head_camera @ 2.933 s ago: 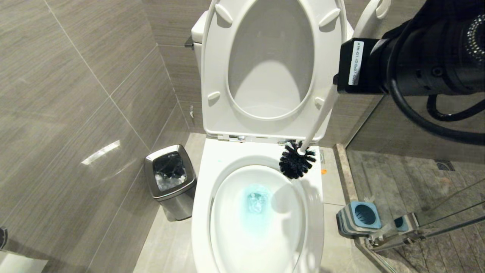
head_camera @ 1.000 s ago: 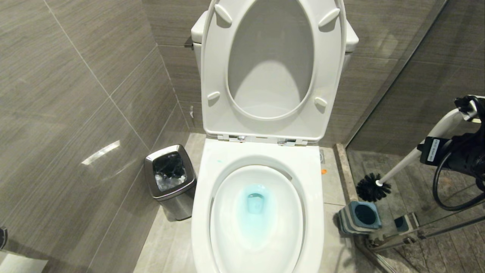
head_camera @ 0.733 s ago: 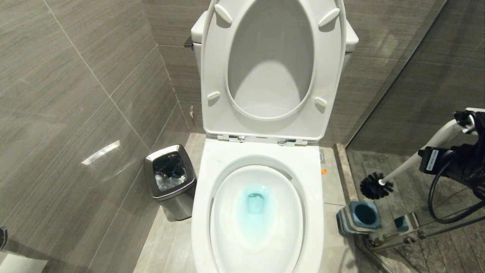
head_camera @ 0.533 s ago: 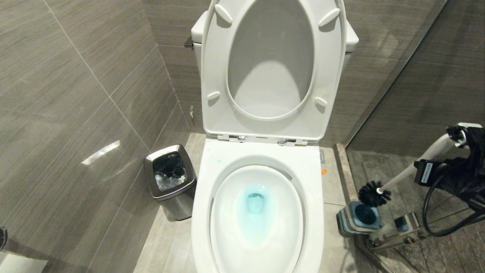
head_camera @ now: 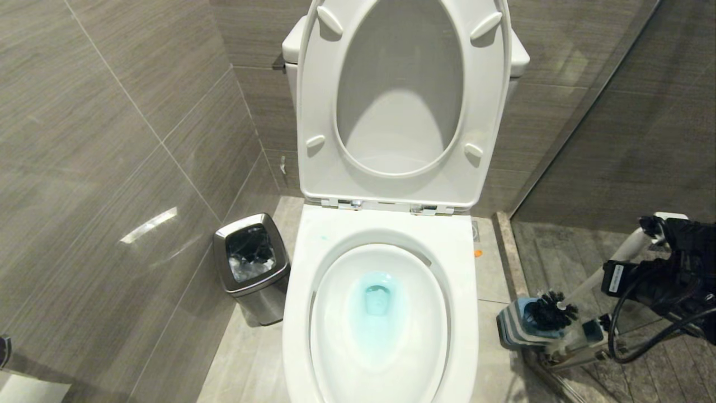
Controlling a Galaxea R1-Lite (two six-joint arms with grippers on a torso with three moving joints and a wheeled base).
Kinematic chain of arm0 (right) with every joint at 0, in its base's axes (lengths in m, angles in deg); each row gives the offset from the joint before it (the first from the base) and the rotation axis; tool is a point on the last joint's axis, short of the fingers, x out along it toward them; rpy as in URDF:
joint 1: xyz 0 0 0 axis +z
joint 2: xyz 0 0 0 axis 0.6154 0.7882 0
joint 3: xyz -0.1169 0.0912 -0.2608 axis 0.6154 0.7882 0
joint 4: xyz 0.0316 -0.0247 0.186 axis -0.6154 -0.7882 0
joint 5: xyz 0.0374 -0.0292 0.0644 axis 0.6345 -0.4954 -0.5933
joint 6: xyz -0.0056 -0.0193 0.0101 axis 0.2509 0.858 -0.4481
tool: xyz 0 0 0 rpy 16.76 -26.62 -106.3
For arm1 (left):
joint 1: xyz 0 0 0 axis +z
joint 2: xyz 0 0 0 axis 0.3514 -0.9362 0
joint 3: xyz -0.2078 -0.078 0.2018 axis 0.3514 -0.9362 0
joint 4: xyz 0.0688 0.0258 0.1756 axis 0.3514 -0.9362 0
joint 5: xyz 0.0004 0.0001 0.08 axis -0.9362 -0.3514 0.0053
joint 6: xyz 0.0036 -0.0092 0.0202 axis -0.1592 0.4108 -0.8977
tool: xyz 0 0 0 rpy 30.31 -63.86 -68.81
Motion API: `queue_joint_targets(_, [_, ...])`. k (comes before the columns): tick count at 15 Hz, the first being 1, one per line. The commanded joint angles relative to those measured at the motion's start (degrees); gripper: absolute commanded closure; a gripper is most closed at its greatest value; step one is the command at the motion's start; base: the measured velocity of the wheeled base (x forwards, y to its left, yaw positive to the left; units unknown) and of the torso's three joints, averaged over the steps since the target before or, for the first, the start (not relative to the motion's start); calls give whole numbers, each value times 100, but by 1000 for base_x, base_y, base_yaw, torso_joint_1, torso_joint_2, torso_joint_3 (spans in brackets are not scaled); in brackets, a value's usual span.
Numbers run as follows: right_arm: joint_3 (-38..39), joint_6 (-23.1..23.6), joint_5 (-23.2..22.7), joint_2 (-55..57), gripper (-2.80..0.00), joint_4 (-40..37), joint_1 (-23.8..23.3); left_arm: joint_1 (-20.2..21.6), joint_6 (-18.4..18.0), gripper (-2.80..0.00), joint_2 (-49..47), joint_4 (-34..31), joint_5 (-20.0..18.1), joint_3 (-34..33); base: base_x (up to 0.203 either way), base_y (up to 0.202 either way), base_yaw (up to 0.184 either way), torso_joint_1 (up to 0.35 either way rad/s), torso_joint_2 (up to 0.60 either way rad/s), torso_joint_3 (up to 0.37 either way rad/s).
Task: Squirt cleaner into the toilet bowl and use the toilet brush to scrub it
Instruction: Put the toilet brush back
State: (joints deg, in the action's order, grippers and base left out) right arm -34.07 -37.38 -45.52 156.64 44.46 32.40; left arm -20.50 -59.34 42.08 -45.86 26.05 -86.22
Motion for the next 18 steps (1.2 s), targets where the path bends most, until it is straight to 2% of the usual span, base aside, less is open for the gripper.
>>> queue_joint_targets(1, [19,-1,7,432,0,177,-128,4,-2,0,3,1,1,-7,0,0,0,0,0,0])
queue_joint_targets(8, [4,-2,0,1230,0,1173,-216,1,-2,0,3,1,1,0,0,0,0,0,0,0])
queue_joint_targets(18, [-101,-9,7,1728,0,1572,-233,9,-2,0,3,1,1,0,0,0,0,0,0,0])
